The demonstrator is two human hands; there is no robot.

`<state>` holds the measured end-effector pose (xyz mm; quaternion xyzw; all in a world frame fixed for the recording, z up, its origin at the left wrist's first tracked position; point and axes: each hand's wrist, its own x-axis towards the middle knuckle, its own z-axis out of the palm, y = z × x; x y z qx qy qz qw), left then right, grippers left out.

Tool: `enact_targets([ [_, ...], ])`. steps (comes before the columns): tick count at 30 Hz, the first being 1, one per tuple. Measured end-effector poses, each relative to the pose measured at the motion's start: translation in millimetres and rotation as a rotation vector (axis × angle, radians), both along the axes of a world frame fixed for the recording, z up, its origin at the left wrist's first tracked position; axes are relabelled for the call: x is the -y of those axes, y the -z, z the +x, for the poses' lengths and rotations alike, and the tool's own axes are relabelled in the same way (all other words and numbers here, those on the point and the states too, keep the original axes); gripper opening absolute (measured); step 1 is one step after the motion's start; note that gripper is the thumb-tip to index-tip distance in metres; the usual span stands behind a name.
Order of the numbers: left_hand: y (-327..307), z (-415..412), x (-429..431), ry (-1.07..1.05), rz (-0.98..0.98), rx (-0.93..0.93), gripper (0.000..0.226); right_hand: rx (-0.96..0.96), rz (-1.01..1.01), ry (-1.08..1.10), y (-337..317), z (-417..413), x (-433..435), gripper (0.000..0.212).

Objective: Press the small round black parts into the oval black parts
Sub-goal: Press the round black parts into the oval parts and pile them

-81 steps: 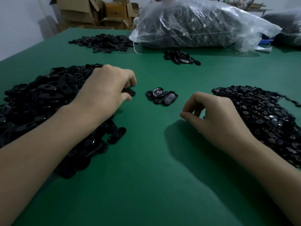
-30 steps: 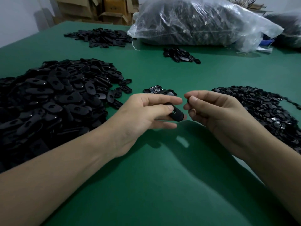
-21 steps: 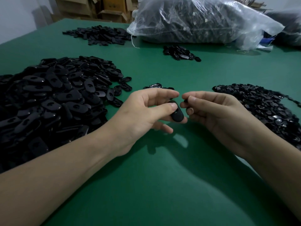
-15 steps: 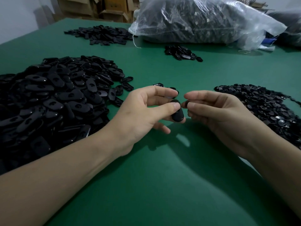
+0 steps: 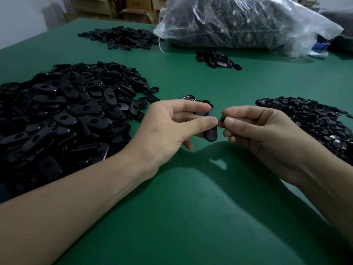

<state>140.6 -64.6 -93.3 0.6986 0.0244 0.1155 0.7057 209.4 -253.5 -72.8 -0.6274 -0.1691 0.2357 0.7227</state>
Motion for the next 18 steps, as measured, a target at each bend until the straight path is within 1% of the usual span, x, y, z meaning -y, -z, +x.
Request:
enact_targets([
  [4,2.0,1.2,-0.2,0.002,-0.048,0.028,0.018,-0.021,-0.011,-0.009,-1.4,-0.2,0.0,0.018],
  [8,2.9,1.7,-1.8,0.039,-0.082,0.045,0.021,-0.029,-0.02,-0.008,-1.7,-0.5,0.5,0.017],
  [11,3.9,1.4,-2.3,0.099,-0.054,0.067,0.031,-0.022,-0.019,-0.005,-2.2,-0.1,1.2,0.018],
  [13,3.9,1.0,-2.5,0.135,-0.003,0.084,0.04,-0.015,-0.015,-0.008,-2.7,-0.1,1.7,0.02],
  [18,4.1,1.7,-2.5,0.094,0.055,0.126,0.05,-0.007,-0.005,-0.016,-1.5,0.0,2.0,0.017],
])
